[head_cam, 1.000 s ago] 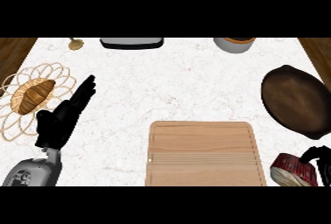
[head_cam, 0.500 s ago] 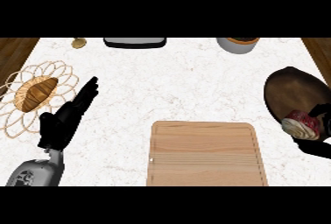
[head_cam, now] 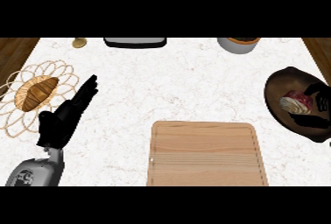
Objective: Pick the cupcake from the cutting board and place it in the pan
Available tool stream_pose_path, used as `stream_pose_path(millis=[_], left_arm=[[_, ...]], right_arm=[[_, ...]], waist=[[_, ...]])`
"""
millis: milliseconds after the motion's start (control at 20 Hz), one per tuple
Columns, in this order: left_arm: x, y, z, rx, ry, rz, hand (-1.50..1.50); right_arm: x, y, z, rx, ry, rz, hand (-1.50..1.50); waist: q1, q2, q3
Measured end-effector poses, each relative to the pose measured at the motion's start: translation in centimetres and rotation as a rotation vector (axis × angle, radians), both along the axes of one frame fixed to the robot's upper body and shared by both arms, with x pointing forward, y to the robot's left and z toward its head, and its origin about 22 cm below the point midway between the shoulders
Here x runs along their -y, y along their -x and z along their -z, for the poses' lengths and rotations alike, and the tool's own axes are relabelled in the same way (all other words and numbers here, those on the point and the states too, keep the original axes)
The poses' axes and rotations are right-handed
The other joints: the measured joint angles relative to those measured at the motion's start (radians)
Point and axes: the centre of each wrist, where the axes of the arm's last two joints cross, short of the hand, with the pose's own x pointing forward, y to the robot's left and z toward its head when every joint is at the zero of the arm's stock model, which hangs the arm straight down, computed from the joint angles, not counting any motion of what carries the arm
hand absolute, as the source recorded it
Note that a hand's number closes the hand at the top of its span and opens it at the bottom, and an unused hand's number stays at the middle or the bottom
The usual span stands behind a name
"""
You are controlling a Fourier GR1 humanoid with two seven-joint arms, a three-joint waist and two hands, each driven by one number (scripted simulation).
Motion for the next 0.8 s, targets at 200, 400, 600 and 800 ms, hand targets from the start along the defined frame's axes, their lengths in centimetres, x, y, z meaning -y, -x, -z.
stream_pose_path(millis=[200, 400, 600, 800], left_arm=[[0.2, 0.1, 0.0, -0.007, 0.002, 0.005, 0.0], [0.0, 0.1, 0.4, -0.006, -0.002, 0.012, 0.0], [0.5, 0.1, 0.3, 0.0, -0.004, 0.03, 0.0], [1.2, -0.2, -0.2, 0.009, 0.002, 0.047, 0.0]], right_arm=[[0.9, -2.1, 0.2, 0.0, 0.003, 0.006, 1.5], [1.3, -3.5, 0.3, 0.003, 0.001, 0.009, 1.5], [2.7, -3.2, 0.6, -0.203, 0.002, 0.121, -1.5], [3.1, -3.7, 0.2, -0.29, -0.045, 0.115, -1.5]], waist=[[0.003, 0.001, 0.0], [0.007, 0.003, 0.001], [0.025, 0.01, 0.001], [0.041, 0.017, 0.003]])
